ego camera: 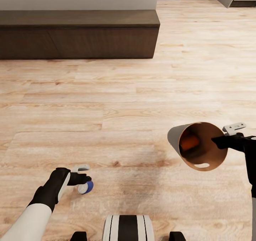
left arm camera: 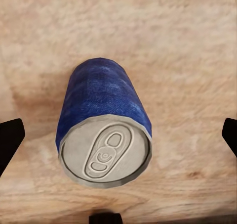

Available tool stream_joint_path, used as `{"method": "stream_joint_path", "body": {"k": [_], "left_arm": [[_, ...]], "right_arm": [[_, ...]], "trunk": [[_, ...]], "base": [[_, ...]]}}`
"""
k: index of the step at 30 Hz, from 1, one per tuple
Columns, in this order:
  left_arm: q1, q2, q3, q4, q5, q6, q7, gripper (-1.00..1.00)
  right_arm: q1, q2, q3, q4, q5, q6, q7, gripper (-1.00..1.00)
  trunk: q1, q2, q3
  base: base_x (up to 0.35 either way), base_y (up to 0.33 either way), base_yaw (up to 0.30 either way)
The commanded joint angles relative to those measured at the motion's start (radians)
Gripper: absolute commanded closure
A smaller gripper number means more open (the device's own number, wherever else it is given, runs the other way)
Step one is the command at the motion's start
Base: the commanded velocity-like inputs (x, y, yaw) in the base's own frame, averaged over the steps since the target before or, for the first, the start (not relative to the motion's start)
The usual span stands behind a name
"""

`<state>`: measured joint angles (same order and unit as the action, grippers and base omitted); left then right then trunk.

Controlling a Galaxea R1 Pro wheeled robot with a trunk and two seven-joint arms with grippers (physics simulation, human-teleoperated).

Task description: Put the three can of soda from the living room inside the tash can in the kitchen.

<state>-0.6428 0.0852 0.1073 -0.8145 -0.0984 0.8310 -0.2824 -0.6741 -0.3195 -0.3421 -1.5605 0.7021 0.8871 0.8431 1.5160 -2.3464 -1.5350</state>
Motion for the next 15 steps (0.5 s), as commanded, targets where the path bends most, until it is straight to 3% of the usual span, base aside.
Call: {"method": "stream_joint_path", "body": {"k": [1,5,10,15], "left_arm": [[0.000,0.000,0.000,0.000,0.000,0.001,0.000,-1.00],[0.000,0.000,0.000,0.001,-0.001,0.004,0.000,-1.00],[0.000,-0.001,0.000,0.001,-0.001,0.004,0.000,-1.00],[0.000,-0.001,0.000,0.000,-0.001,0.004,0.000,-1.00]], "right_arm": [[-0.004,0.000,0.008,-0.003,-0.015,0.014,0.006,1.00],[-0.016,-0.001,0.044,-0.009,-0.015,0.038,0.005,1.00],[-0.025,-0.002,0.055,-0.013,-0.010,0.046,0.005,1.00],[-0.063,0.001,0.058,-0.015,0.053,0.047,0.011,1.00]], "trunk": [[0.000,0.000,-0.002],[0.015,-0.028,-0.020],[0.034,-0.063,-0.043],[0.034,-0.063,-0.051]], "base": [[0.000,0.000,0.000],[0.000,0.000,0.000],[0.000,0.000,0.000],[0.000,0.000,0.000]]}}
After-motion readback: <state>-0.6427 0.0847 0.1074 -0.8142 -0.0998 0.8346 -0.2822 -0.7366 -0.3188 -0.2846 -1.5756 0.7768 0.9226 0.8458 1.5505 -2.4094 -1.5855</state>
